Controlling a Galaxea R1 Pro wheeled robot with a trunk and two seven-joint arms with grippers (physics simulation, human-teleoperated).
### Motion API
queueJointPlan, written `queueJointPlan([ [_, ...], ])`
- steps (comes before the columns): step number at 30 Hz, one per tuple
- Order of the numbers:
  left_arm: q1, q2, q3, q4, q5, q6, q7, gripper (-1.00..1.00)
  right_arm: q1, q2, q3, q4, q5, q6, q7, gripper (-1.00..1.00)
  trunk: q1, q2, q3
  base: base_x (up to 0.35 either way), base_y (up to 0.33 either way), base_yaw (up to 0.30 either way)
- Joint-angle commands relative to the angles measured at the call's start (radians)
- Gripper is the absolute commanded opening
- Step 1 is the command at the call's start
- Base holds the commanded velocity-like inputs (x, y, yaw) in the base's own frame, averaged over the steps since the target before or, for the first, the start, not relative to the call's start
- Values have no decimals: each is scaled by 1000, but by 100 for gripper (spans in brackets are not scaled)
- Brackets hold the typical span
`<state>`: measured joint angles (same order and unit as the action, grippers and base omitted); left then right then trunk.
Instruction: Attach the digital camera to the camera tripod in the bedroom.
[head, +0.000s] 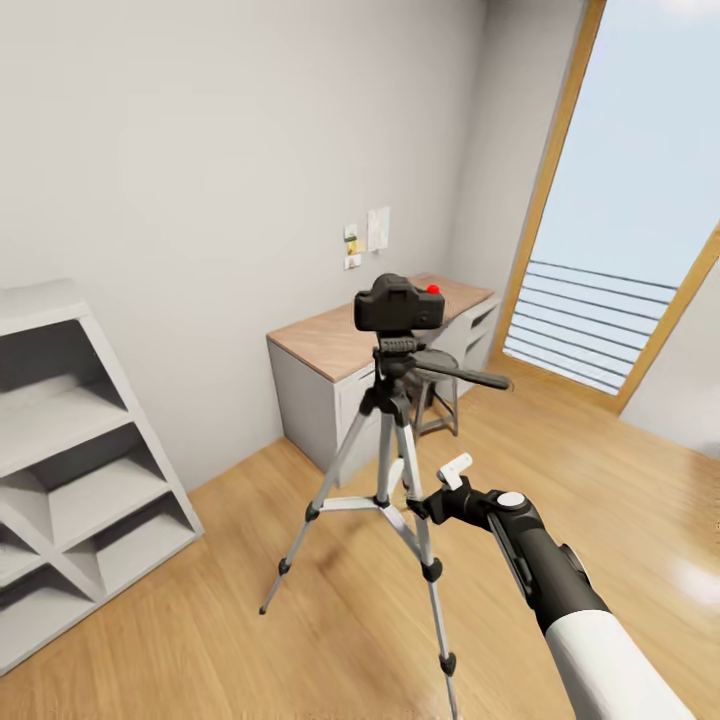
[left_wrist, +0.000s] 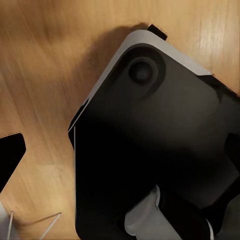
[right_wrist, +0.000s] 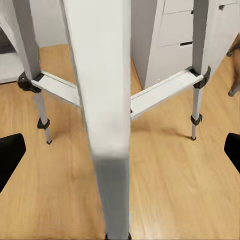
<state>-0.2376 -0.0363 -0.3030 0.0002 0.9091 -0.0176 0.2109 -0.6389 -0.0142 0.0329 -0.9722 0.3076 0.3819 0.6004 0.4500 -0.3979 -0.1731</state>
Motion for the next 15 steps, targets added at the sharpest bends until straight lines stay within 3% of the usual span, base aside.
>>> queueJointPlan([
  [1, -1, 0, -8, 0, 8, -2, 4, 100, -1, -1, 1, -1, 8, 3, 5, 100, 0, -2, -2, -298, -125, 0],
  [7, 0, 0, -8, 0, 8, -2, 4, 100, -1, -1, 1, 0, 8, 3, 4, 100, 0, -2, -2, -251, -108, 0],
  [15, 0, 0, -8, 0, 8, -2, 4, 100, -1, -1, 1, 1, 7, 4, 4, 100, 0, -2, -2, -68, -31, 0],
])
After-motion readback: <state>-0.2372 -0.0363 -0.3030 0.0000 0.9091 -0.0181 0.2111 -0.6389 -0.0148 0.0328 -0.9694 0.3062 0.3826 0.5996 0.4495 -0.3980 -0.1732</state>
